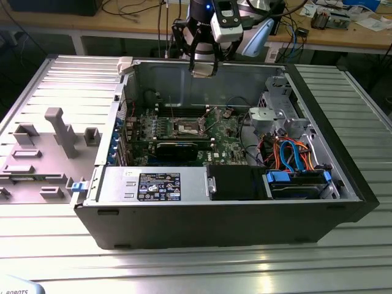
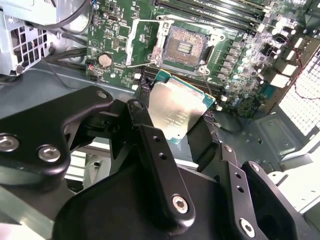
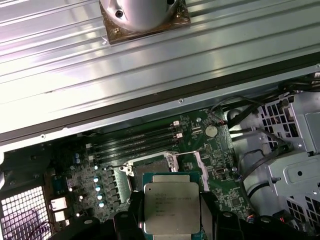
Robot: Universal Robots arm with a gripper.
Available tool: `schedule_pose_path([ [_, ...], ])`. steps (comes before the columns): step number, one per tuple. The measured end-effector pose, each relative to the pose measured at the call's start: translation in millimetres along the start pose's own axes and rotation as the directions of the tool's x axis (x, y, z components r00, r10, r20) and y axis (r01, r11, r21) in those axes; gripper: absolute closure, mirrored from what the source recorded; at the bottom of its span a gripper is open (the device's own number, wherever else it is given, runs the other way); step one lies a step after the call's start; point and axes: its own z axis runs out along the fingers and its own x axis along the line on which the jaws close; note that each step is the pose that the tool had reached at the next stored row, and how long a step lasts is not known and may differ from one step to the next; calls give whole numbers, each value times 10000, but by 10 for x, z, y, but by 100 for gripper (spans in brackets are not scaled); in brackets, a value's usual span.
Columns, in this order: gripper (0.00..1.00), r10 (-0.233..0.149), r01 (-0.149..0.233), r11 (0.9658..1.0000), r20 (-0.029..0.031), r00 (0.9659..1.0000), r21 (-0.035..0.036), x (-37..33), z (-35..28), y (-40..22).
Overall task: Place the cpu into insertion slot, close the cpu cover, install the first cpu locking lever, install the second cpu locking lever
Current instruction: 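Place the cpu into insertion slot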
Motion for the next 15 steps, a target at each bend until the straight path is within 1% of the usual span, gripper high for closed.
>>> schedule_pose_path([
  [3, 46, 361, -361, 9993, 32, 9993, -7, 0, 1, 0],
  [8, 46, 875, -875, 9962, 78, 9961, -20, 0, 2, 0],
  [15, 46, 927, -927, 9957, 82, 9957, -22, 0, 2, 0],
])
